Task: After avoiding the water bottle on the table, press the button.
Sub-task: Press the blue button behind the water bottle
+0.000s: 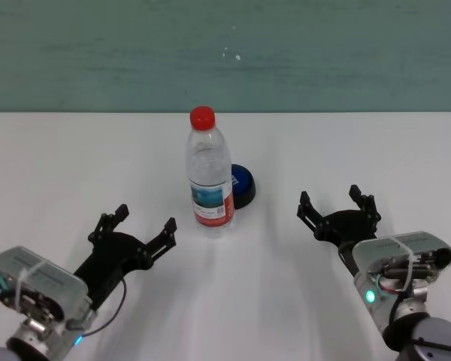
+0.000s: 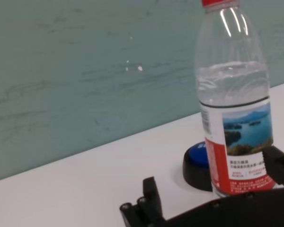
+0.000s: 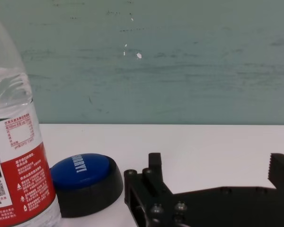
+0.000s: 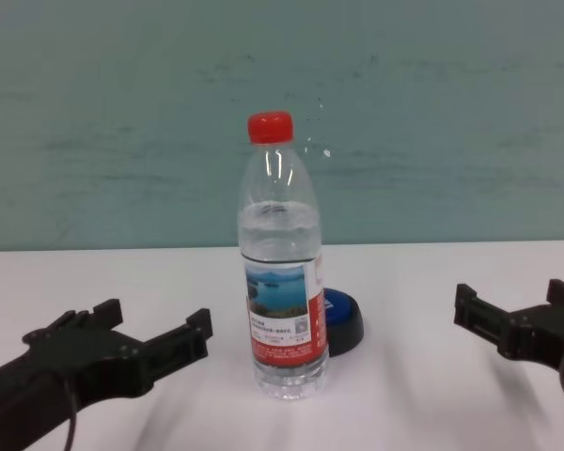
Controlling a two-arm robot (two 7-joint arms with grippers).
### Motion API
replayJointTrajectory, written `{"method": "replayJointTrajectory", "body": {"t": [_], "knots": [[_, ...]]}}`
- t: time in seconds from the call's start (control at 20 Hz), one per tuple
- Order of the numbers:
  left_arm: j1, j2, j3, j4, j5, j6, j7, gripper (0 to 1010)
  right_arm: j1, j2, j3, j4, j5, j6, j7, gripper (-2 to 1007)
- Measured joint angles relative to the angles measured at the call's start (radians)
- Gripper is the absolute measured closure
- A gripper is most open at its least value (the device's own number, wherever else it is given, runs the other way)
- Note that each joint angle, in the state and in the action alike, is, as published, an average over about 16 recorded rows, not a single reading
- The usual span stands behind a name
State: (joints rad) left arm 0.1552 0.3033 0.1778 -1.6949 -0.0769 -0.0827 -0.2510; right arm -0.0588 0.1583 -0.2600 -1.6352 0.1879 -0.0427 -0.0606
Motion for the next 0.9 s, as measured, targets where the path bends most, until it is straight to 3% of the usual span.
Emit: {"method": "replayJointTrajectory", "body": {"t": [0.9], "knots": [[-0.025,-0.018,0.028,0.011,0.018,-0.006,0.003,0,0.0,0.0,0.0,0.0,0.0,0.0,0.0,1]]}}
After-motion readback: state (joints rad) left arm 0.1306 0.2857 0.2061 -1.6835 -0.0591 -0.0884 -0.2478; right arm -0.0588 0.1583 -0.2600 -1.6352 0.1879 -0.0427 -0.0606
